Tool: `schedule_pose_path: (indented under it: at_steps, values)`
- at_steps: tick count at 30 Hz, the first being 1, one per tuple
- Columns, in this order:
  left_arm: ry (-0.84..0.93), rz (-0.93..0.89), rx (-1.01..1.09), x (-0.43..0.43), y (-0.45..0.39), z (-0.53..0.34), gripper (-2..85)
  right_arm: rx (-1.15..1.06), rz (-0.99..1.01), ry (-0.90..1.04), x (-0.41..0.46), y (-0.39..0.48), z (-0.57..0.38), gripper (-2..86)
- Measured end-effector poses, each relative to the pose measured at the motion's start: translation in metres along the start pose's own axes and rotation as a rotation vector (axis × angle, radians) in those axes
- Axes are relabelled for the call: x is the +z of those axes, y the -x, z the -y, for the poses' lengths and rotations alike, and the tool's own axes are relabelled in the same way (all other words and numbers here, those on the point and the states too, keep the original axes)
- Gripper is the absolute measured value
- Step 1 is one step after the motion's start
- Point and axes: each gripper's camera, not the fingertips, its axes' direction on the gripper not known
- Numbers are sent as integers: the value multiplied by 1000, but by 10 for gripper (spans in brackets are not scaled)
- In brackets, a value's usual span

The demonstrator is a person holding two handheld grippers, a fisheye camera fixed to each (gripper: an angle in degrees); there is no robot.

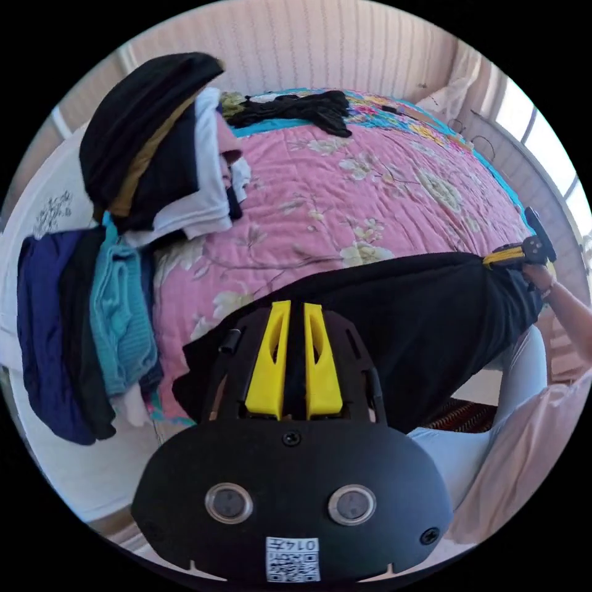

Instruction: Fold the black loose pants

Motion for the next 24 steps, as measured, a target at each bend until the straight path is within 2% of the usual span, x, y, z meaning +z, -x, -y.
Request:
schedule_pose_path:
  at_steps: [6, 9, 13, 16, 21, 24]
  values:
    - [-19, 65, -358, -9, 86, -72, 124, 20, 0, 14, -1, -4, 0, 3]
    - [8, -2, -440, 7, 107, -82, 130, 17, -20, 25, -2, -3, -1, 3]
    - [71, -69, -457, 31, 113, -82, 77, 16, -38, 41, -6, -4, -5, 2]
    - [52, -105, -430, 26, 113, -85, 43, 15, -37, 44, -13, -6, -12, 2]
    - [-4, 11, -262, -15, 89, -87, 36, -1, -46, 0, -39, -8, -32, 1]
    - [-32, 25, -238, -41, 80, -86, 40, -2, -41, -44, -59, -12, -49, 0]
